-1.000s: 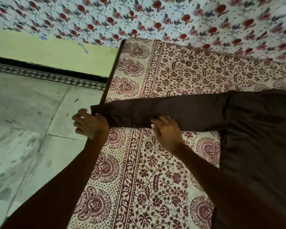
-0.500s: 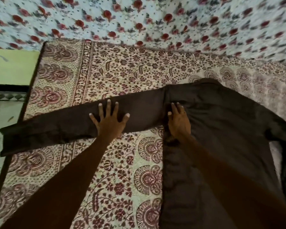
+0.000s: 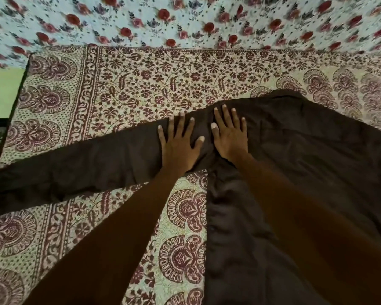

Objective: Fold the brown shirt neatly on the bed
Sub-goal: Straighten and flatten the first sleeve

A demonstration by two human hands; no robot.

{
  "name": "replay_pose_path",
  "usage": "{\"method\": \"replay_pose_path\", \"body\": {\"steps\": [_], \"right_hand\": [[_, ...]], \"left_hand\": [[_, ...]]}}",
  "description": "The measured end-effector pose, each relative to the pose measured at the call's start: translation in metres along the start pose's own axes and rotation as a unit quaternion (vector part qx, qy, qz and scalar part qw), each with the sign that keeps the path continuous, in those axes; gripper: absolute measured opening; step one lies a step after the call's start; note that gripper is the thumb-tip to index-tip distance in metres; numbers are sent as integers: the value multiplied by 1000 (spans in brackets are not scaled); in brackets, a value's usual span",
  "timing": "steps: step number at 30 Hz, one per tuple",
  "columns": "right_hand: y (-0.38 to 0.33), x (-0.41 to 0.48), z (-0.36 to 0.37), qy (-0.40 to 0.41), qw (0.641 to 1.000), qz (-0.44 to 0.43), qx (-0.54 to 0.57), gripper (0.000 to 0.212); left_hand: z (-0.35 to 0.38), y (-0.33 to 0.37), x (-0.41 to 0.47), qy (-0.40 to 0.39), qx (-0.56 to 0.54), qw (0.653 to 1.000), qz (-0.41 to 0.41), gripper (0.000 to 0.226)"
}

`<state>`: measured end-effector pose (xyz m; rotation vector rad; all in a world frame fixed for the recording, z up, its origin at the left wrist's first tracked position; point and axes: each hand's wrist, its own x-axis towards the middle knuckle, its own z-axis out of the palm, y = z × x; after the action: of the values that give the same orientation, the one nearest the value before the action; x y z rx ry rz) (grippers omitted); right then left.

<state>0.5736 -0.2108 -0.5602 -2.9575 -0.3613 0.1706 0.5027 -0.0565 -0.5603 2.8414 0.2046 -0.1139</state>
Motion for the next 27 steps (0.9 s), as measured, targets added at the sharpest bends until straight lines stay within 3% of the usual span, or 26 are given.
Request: {"method": "replay_pose_path", "body": {"steps": [4, 10, 13, 16, 22, 24, 27], "right_hand": [[-1, 0, 3, 17, 1000, -10, -3, 59], [-39, -1, -13, 9, 998, 60, -27, 62], [-97, -11, -10, -8, 999, -29, 38, 60], [-121, -26, 17, -22, 998, -35, 45, 63], [-131, -29, 27, 31, 999, 29, -30, 61], [-165, -37, 21, 40, 997, 47, -42, 63], [-231, -54, 21, 2, 998, -55, 36, 64]], "left_hand": [[7, -19, -7, 61, 35, 997, -25, 71], [-9, -61, -21, 51, 33, 996, -64, 70], [-13, -61, -29, 28, 44, 997, -60, 66], [-19, -79, -44, 24, 41, 996, -70, 64], [-46, -192, -87, 65, 32, 977, -200, 68], [-56, -213, -97, 61, 38, 971, -229, 70], [-54, -197, -91, 32, 32, 981, -187, 65]]}}
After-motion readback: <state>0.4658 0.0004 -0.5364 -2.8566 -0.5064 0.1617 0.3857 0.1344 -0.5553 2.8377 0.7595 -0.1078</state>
